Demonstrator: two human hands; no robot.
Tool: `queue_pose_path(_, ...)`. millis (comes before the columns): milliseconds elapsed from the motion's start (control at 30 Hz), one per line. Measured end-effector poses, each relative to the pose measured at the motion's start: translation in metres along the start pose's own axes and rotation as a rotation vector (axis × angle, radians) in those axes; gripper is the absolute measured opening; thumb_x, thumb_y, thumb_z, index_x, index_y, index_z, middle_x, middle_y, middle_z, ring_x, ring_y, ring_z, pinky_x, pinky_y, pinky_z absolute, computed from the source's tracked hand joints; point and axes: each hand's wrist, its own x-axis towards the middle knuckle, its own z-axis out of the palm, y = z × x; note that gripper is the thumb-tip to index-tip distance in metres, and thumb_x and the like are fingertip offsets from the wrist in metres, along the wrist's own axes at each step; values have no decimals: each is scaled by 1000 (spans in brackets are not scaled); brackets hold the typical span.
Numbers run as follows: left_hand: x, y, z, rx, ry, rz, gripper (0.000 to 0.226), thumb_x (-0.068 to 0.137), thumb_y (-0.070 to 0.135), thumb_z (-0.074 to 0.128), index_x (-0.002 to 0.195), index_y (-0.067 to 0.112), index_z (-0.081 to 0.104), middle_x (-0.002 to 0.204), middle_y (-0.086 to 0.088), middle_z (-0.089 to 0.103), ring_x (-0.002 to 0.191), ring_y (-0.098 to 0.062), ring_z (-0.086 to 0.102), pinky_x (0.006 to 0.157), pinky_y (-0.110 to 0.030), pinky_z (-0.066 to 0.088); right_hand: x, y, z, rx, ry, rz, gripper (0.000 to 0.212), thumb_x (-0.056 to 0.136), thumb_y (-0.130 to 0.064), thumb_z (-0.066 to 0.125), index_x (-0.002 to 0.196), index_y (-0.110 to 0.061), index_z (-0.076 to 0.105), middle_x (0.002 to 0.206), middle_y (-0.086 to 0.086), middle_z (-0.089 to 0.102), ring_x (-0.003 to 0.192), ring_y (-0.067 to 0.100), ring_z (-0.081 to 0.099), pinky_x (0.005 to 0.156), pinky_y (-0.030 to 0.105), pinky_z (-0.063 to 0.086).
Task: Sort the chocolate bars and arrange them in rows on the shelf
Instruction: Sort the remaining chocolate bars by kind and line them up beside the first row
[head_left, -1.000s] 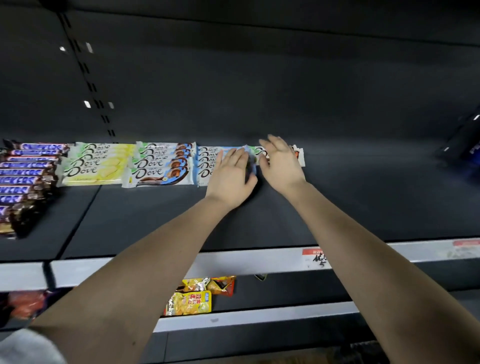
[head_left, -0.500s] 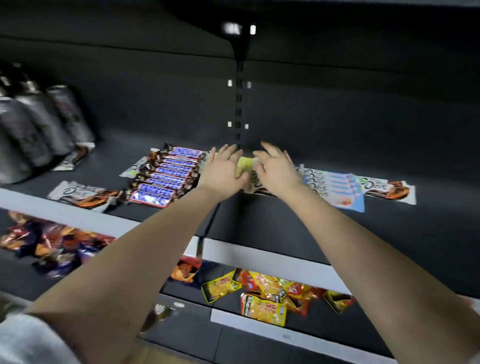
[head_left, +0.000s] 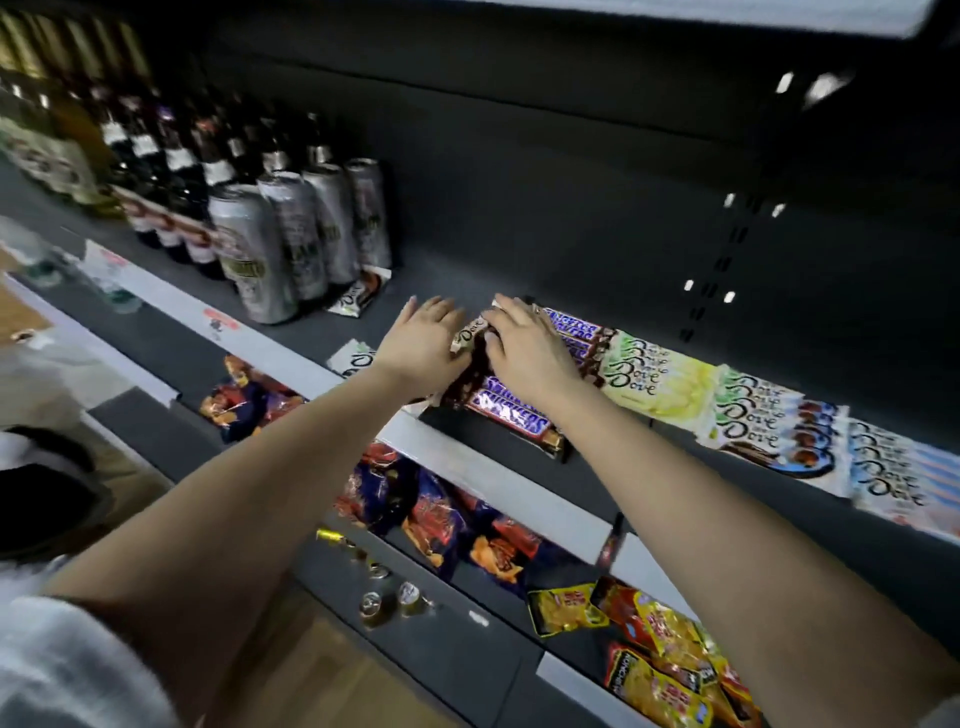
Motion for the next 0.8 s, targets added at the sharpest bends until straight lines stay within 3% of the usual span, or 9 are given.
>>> queue_pose_path(200,4,-44,10,-40,-38,-27,54,95,30,38,144,9,29,152,-8,28,144,-19,17,117,-36,1,39,-41,31,-14,-68,-38,41,99,-25,33,139,-16,39,154,2,22,142,19,17,117,41,9)
queue_pose_path(467,15,-125,10,-33,-42,-81,59,91,29,46,144,7,31,151,-7,30,142,-18,21,117,-35,5,81,-78,61,-4,-101,-35,43,99,-19,33,141,-13,34,155,3,19,143,20,15,117,38,5)
queue_pose_path(667,22,-168,24,-156,-80,-180,53,85,23,48,134,3,43,142,-15,42,132,-29,36,111,-38,27,104,-109,93,47,-144,39,44,98,-19,34,142,-13,32,156,3,17,142,20,15,116,40,6)
queue_pose_path(800,35,-179,27,-257,-96,-263,56,88,21,54,136,-2,38,142,-21,38,130,-35,37,108,-36,30,105,-111,100,54,-141,77,43,99,-21,33,141,-12,34,155,3,18,142,19,16,116,41,7)
